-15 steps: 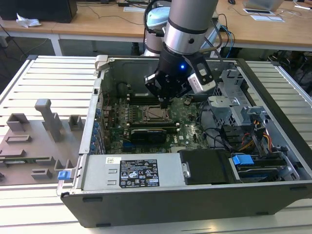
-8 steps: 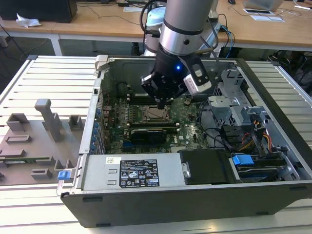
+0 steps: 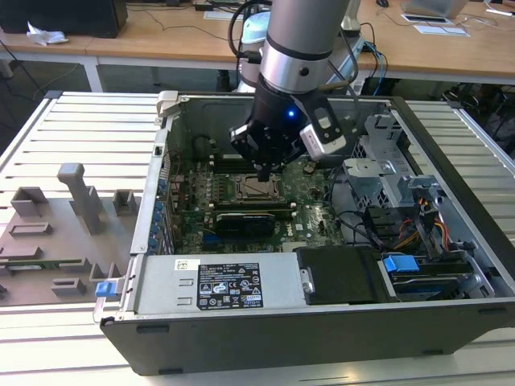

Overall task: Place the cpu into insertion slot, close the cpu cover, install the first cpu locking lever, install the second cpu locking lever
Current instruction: 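Install the second cpu locking lever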

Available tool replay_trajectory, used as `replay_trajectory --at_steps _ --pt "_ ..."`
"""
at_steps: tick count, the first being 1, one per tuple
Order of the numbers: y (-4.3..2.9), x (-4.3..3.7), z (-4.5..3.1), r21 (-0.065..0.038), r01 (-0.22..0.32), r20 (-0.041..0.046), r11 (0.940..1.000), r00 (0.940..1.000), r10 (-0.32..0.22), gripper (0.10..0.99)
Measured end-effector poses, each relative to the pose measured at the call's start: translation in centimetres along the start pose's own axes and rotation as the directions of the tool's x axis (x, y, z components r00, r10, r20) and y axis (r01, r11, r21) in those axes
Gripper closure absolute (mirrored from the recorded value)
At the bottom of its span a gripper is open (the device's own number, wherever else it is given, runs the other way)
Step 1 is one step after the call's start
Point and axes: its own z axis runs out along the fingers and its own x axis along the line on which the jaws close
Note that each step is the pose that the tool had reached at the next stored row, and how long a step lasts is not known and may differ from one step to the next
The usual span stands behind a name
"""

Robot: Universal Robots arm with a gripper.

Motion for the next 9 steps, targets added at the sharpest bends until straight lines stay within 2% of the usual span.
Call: replay_trajectory --at_steps 9 --pt "-0.19 0.13 0.26 0.0 0.0 0.0 1.0 1.0 0.0 0.98"
